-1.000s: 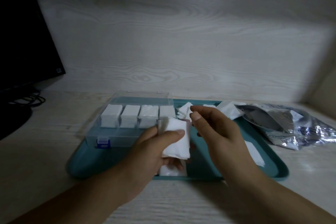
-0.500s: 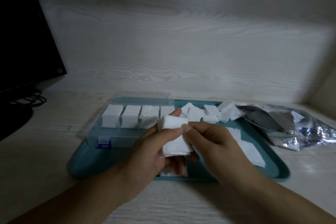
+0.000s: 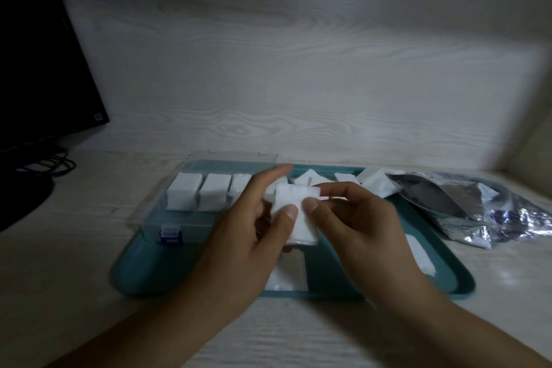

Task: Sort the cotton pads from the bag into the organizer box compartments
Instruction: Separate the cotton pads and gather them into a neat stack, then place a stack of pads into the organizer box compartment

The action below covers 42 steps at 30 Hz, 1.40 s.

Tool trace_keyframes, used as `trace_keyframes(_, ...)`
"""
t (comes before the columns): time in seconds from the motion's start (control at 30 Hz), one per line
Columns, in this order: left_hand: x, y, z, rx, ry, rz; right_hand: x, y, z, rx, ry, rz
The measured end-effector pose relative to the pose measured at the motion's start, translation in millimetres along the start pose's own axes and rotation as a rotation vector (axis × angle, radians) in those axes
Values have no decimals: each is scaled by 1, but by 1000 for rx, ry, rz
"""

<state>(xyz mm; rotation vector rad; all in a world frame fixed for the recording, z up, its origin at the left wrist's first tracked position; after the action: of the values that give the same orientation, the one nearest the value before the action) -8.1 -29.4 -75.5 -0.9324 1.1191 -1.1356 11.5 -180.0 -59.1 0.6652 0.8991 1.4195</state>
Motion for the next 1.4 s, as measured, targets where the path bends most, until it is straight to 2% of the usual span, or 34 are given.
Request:
trace_keyframes(0.1,0,0,-1,2,9,18,-2,-2,0,32,-6,-6)
trace_keyframes(0.33,-1,2,0,-4,-9,6,-3,2,-3,-77,66,-213)
trace_keyframes(0.47,1,3,-1,-19,18,7,-6,2,-2,-173,69,-444)
trace_keyframes(0.57,2,3,-1,-26,21,-10,-7,0,-2,-194,81,-517)
trace_keyframes(0.77,-4,2,2,-25,-32,13,-2,-2,-2,-12,145,-205)
trace_keyframes(0.87,-7,1,4,-47,-7,60,-1,-6,3,78,152,-100)
trace_keyframes(1.03,-21,-11,7,-28,-3,286,9,-2,13,239,128,122)
trace_keyframes(1.17,-63,-22,28,-39,-122,499,42,13,39,273,145,61)
trace_keyframes(1.4,-178,-6,52,-311,-410,393,125,14,69,412,207,-24)
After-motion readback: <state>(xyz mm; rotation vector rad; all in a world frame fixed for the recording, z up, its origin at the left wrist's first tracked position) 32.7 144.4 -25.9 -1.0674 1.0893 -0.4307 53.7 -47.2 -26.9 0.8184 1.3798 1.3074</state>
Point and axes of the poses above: each hand's wrist, its own z-axis towards the middle knuckle, its own x-axis out of the palm, y = z × x, the point moved 3 cm from there along z, towards the middle knuckle, and after that the axes turned 14 degrees about -x, right-handed, at the moved point
